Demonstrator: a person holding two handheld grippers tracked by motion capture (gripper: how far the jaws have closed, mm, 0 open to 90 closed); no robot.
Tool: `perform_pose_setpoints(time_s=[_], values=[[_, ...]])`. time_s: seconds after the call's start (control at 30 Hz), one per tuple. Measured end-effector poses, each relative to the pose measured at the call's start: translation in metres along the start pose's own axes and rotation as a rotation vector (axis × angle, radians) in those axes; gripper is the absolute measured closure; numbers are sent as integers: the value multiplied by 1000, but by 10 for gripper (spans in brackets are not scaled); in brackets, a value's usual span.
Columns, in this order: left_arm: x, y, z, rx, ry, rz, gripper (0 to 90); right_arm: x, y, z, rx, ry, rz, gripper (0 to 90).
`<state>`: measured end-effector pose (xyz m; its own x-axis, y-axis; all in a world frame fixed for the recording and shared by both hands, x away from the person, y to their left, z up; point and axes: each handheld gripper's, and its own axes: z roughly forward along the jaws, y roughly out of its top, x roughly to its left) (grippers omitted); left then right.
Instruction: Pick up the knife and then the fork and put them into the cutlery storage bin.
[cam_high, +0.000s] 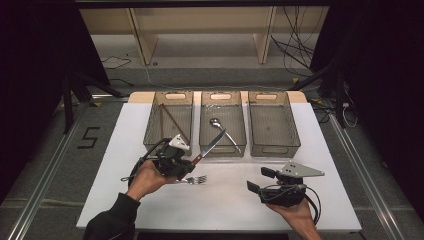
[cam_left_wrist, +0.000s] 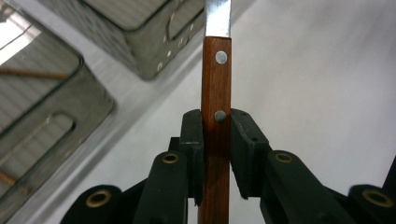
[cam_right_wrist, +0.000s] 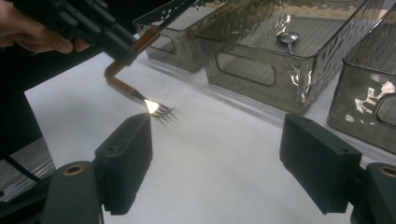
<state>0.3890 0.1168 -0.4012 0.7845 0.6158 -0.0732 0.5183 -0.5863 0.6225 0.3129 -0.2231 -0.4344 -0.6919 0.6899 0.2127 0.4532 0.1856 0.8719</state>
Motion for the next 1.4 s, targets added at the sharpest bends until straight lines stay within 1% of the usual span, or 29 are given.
perform_pose_setpoints(time_s=[0.07,0.2,0.33,0.43,0.53,0.67,0.73,0.8,0.83,0.9,1.0,1.03,1.23,1.33,1.4], values=[[-1,9,2,-16,2,-4,758,1,0,-1,-2,-1,-2,261],[-3,23,6,-42,-19,-6,758,2,-1,-3,-10,-6,-6,259],[-4,36,11,-62,-27,-5,758,2,-2,-5,-18,-6,-8,259],[-5,48,15,-90,-27,-13,757,3,-3,-6,-21,-8,-10,258],[-7,60,19,-100,-42,-18,757,4,-4,-7,-24,-9,-13,258],[-9,75,29,-106,-51,-15,757,4,-4,-7,-29,-9,-13,258],[-9,82,34,-113,-56,-21,758,4,-5,-8,-32,-9,-14,258],[-10,89,37,-110,-57,-19,758,4,-5,-8,-31,-6,-15,258],[-11,93,40,-103,-54,-12,758,4,-5,-8,-30,-5,-16,258],[-11,101,44,-102,-61,-12,758,4,-6,-8,-30,-3,-18,257],[-13,113,49,-109,-60,-13,757,5,-6,-9,-30,1,-16,258],[-14,116,52,-120,-67,-29,757,5,-6,-9,-29,2,-13,258],[-18,138,64,-123,-76,-21,757,5,-8,-10,-32,8,-15,258],[-20,147,71,-128,-79,-29,758,6,-8,-10,-31,10,-11,258],[-21,152,76,-139,-81,-41,757,6,-9,-11,-32,13,-12,258]])
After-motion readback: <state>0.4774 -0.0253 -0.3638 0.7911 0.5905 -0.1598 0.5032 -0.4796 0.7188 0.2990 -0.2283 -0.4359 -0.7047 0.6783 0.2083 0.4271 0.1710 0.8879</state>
